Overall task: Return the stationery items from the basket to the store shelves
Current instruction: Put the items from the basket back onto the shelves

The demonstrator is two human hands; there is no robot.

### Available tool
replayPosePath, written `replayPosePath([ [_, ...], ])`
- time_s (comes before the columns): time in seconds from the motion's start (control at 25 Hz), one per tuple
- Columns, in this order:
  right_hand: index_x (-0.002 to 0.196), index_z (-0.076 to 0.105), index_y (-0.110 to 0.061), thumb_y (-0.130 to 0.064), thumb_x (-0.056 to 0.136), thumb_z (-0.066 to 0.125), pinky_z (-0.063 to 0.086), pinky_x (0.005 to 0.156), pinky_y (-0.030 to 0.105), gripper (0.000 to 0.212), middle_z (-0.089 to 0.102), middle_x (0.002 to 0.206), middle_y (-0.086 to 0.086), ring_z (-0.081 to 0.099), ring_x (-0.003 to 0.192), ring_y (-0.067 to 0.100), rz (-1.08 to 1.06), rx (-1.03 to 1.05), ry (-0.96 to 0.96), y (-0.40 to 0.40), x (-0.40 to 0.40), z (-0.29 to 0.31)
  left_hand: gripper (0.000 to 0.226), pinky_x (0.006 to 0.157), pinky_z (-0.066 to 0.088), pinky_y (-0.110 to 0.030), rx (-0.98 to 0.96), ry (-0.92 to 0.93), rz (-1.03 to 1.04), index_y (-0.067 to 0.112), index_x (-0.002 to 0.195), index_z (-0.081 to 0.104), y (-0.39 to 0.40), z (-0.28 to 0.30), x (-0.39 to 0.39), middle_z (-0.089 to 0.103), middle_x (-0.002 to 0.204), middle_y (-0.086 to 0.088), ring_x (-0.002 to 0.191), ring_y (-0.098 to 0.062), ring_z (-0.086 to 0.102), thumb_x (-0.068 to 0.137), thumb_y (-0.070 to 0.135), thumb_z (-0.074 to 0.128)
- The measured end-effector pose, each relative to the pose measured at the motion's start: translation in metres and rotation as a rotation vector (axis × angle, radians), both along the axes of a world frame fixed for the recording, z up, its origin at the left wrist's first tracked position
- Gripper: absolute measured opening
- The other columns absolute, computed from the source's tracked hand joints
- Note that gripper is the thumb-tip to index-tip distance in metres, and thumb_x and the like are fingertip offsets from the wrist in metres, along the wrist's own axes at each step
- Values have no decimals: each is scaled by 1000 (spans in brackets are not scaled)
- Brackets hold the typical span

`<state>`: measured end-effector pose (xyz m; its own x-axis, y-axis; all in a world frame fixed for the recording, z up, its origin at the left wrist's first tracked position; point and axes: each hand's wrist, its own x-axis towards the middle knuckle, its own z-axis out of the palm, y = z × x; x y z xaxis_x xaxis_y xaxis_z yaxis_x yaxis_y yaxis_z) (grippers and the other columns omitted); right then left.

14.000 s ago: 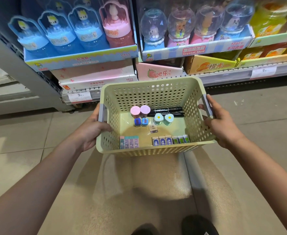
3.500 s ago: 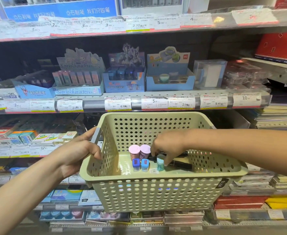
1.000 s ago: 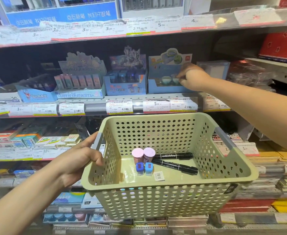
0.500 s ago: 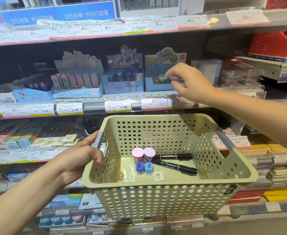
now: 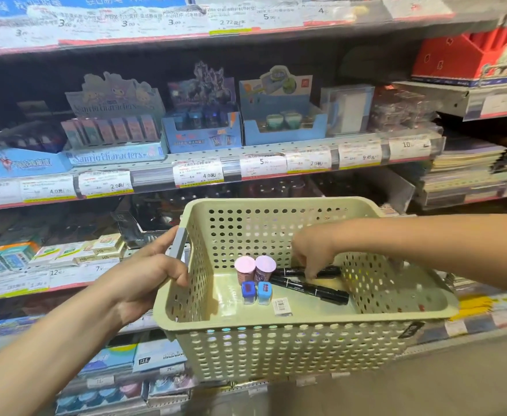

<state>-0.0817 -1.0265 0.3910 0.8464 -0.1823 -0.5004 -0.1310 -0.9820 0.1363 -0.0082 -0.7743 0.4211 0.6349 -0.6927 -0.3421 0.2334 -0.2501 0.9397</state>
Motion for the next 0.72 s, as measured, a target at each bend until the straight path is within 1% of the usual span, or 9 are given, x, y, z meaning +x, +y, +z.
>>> replayPosePath([
  [0.04,96,63,-8,-31,76,69,55,72,32,31,64,90,6,66,87,25,-21,-48,62,0,0,-10,78,45,51,-31,3,4,-10,33,110,63,0,-3,0,62,88,-20,60,-29,59,68,-25,31],
  [0.12,102,63,-9,-38,75,71,51,67,30,41,65,95,5,64,85,24,-2,-138,128,1,-4,-22,79,44,51,-30,2,22,-20,34,115,61,0,-7,0,61,90,-20,60,-29,58,68,-24,32],
  [0.24,99,61,-11,-42,76,71,47,67,30,40,60,91,2,55,81,21,1,-189,150,4,-13,-29,82,48,52,-31,-4,34,-27,35,117,60,0,-10,-1,63,94,-21,70,-32,59,58,-19,43],
  [0.28,103,61,-10,-42,76,71,45,68,29,43,57,90,1,53,81,20,5,-204,154,4,-16,-31,82,50,52,-32,-4,32,-26,35,117,60,-1,-10,-2,63,95,-21,74,-32,58,56,-19,44],
  [0.36,111,60,-11,-42,78,69,44,67,30,46,54,90,0,51,81,20,24,-265,156,3,-21,-36,78,52,51,-32,-3,28,-28,35,114,61,-4,-8,-4,63,95,-20,76,-32,58,63,-21,41],
  [0.44,113,58,-13,-40,81,64,43,65,30,43,55,92,0,52,82,22,61,-340,146,-1,-24,-45,78,50,51,-31,5,20,-34,35,112,61,-7,-8,-5,63,91,-19,73,-31,58,69,-24,33],
  [0.56,115,58,-13,-31,85,56,43,62,29,35,62,105,1,55,84,21,72,-391,106,-12,-25,-58,81,46,51,-31,0,19,-42,35,116,60,-14,-7,-8,63,92,-19,70,-31,57,70,-25,32],
  [0.64,115,58,-12,-28,87,54,38,54,27,32,63,109,2,51,80,21,99,-417,111,-18,-27,-61,79,53,52,-33,4,16,-45,34,114,61,-20,-7,-10,64,92,-19,74,-31,58,70,-25,32],
  [0.72,114,58,-11,-28,86,56,41,57,29,33,63,109,3,53,82,22,109,-403,131,-23,-28,-61,77,59,51,-36,1,24,-30,33,109,63,-25,-8,-13,66,89,-18,73,-31,59,71,-25,31],
])
